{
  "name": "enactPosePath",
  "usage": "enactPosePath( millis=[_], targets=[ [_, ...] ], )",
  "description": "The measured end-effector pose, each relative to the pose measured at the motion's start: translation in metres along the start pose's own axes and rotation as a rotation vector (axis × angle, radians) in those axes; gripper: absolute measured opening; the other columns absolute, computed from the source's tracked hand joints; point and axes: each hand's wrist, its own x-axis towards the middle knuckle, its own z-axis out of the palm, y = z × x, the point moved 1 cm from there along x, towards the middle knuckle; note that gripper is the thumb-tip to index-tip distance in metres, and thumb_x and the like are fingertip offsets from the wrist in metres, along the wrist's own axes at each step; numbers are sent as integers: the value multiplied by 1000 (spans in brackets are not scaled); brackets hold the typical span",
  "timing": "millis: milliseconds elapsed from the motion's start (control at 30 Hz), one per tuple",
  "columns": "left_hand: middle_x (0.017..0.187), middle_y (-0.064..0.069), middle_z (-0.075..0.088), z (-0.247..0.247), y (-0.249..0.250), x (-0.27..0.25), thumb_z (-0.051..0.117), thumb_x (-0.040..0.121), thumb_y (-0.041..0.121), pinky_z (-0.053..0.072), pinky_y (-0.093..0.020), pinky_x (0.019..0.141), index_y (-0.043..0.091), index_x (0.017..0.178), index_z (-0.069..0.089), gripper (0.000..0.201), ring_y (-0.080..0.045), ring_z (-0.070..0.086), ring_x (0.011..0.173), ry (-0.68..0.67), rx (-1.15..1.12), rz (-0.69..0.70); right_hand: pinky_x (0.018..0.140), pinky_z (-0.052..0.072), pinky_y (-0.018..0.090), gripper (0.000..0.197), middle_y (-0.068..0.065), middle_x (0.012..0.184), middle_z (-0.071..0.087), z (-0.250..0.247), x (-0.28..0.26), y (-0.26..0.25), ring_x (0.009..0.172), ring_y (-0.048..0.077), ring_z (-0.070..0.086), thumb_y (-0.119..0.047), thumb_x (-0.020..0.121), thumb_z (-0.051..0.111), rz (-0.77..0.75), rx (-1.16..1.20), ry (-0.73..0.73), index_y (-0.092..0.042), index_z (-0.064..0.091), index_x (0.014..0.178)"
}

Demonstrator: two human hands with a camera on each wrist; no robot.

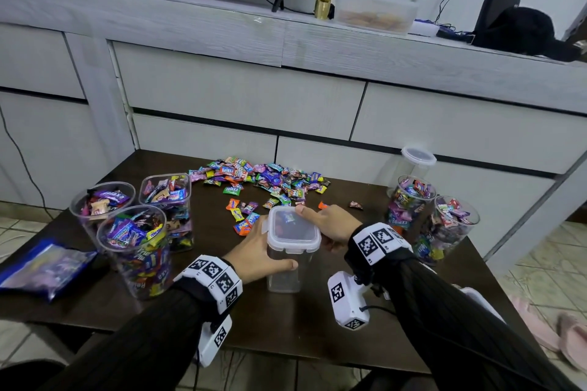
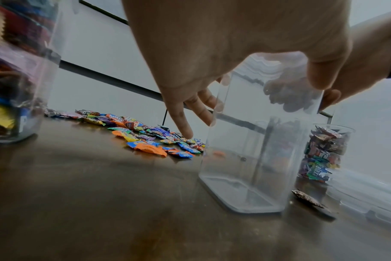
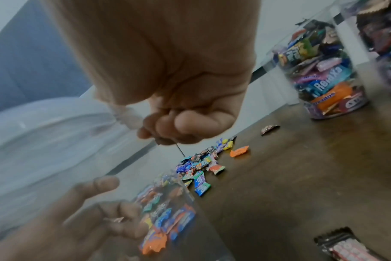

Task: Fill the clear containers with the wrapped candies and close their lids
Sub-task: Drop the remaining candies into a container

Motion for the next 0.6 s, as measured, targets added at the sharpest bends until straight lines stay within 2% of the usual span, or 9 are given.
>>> enactPosePath(
  millis=[100,233,333,400,500,600],
  targets=[
    [131,7,31,-1,1,1,83,65,43,28,-26,112,37,136,25,92,-5,34,127,-24,-14,0,34,34,17,63,7,49,44,1,5,4,31,16,41,-70,82,49,-1,47,-20,-15,45,51],
    [131,10,27,1,-1,-2,72,53,67,27,-20,110,31,143,29,106,1,35,124,-23,17,-7,34,26,16,58,1,41,41,0,8,6,29,13,34,-65,78,61,-14,154,-17,-19,46,45],
    [123,24,20,3,-5,-3,69,53,73,23,-17,111,37,144,26,107,10,29,119,-15,39,10,34,23,18,61,-5,34,34,-4,9,3,29,10,30,-59,77,66,-73,142,10,-21,37,40],
    [117,28,18,5,-6,-4,68,54,77,24,-17,109,43,143,20,107,9,29,118,11,68,-12,38,27,20,59,-5,38,35,-8,9,1,34,10,34,-62,76,65,-89,59,19,-20,37,45],
    [121,23,17,9,-6,-7,61,52,84,29,-23,108,39,146,14,115,1,28,125,158,101,-99,38,37,19,50,-2,50,51,-11,4,-1,37,11,49,-65,72,66,-65,19,-84,-19,47,65],
    [131,15,19,13,-4,-8,56,50,87,35,-33,107,35,148,11,120,-10,28,134,219,133,-144,36,42,18,42,0,61,62,-13,-1,-2,40,10,57,-49,77,72,-72,106,-165,-13,52,86]
  ],
)
